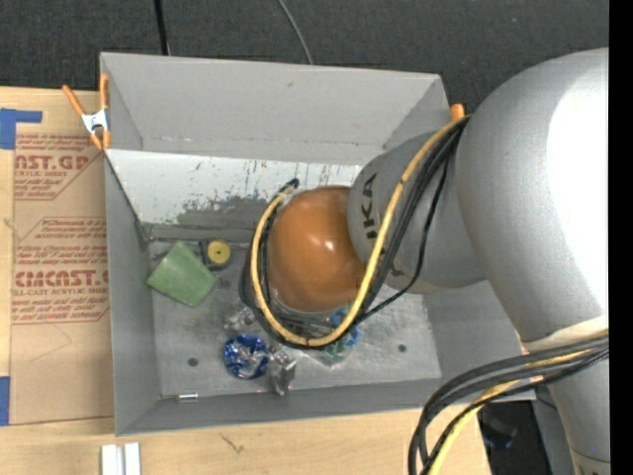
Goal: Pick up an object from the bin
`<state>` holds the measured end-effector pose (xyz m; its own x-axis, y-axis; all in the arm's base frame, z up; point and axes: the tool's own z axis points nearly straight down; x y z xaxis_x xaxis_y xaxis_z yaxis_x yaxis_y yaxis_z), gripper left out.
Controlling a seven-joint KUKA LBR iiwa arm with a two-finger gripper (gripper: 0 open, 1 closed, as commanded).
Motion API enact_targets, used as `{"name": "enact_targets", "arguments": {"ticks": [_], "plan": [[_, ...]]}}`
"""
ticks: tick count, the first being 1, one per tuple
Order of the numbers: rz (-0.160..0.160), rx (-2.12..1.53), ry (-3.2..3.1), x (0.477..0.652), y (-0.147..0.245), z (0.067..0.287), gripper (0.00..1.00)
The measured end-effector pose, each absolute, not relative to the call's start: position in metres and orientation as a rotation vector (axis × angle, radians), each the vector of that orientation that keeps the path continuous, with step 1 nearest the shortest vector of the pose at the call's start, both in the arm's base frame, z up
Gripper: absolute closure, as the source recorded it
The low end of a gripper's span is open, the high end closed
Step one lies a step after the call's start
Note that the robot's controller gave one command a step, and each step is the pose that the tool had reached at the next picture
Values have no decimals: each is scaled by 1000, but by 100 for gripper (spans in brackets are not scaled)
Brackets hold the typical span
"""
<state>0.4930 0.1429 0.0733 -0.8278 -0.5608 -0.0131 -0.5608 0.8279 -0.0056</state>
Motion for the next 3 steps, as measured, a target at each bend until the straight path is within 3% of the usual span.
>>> {"name": "enact_targets", "arguments": {"ticks": [1,2,3], "plan": [[-1,-1465,2770,495,171,72,0],[5,-1460,2761,497,175,74,100],[-2,-1564,2713,492,167,239,100]]}}
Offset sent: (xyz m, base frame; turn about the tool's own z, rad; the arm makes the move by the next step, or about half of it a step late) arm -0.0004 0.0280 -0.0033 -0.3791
